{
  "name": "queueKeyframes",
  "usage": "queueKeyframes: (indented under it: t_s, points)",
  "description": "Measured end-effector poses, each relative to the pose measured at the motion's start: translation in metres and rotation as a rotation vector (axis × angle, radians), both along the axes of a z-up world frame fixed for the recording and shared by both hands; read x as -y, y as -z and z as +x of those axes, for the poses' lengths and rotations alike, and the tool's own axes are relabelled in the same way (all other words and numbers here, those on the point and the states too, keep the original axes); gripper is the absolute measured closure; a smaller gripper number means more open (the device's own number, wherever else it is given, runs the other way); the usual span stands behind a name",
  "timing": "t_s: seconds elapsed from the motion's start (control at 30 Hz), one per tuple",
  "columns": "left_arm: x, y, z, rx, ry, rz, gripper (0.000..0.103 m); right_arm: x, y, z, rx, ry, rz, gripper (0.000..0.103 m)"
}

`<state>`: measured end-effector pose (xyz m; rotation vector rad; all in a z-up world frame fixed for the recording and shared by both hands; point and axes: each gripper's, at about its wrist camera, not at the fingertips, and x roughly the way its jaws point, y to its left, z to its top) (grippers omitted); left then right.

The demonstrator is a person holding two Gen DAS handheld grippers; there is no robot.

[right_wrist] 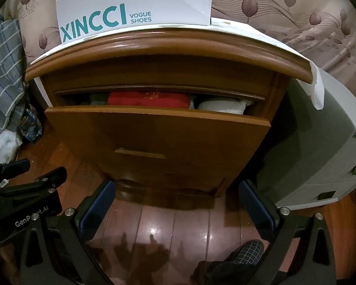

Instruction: Take underwear out of drawer

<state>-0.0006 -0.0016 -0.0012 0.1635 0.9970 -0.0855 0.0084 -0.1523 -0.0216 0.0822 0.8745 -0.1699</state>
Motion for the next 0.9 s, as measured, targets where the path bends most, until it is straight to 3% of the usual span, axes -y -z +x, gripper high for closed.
queueKeyframes:
  t_s: [0.9]
  points:
    - [-0.0012, -0.005, 0.0003, 0.002, -0.004, 0.006, 0.028, -0.0021, 0.0024, 0.0037, -0.009, -0.002, -0.003, 0.001]
